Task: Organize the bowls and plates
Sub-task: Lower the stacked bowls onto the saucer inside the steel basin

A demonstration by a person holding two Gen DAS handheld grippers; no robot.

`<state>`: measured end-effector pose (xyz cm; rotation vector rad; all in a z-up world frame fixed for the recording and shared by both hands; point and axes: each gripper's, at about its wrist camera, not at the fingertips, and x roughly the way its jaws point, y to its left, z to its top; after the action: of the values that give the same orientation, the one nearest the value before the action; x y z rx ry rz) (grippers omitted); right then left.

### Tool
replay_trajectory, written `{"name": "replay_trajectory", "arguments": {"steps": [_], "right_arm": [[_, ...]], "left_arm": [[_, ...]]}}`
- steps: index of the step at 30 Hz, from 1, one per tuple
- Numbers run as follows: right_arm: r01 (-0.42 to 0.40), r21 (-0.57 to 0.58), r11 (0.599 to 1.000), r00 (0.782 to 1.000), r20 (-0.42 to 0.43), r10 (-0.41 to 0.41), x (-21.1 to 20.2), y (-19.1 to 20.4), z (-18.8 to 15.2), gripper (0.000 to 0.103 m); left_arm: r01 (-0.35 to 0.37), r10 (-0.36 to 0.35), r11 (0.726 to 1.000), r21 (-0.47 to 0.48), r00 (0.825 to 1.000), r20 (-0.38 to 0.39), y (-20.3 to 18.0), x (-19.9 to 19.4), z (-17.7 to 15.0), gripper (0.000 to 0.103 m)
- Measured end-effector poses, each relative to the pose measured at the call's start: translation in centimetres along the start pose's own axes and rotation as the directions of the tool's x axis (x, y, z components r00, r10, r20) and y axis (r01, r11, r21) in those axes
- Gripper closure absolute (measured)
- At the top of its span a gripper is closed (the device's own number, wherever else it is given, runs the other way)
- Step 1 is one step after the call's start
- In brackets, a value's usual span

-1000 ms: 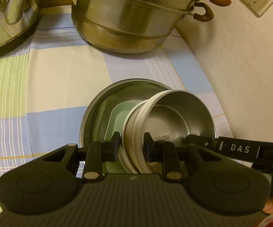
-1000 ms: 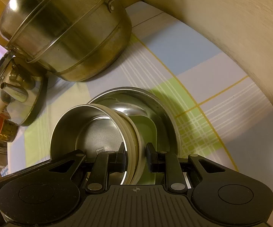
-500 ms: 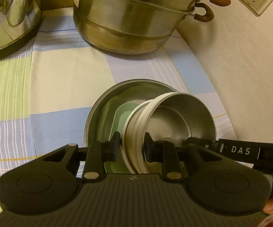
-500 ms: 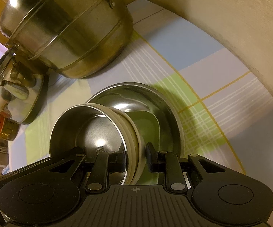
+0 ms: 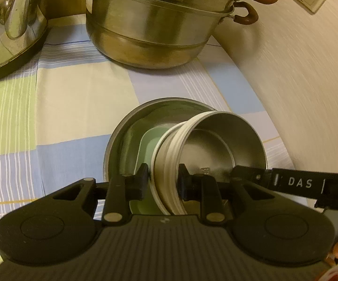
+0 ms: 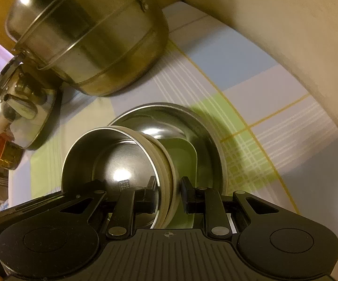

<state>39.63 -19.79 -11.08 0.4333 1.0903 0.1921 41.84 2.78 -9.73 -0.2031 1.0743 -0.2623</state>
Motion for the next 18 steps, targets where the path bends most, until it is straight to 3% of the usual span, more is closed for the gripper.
{"name": "replay_trajectory", "arguments": {"steps": [18], "right_arm": [[-0.079, 0.006, 0.997, 0.994, 0.071, 0.079, -1.8, -1.0, -1.2, 0.081]], "left_arm": [[-0.005, 0.0, 0.998, 0.059, 0.996, 0.092, -0.3, -3.3, -1.0, 0.079]]}}
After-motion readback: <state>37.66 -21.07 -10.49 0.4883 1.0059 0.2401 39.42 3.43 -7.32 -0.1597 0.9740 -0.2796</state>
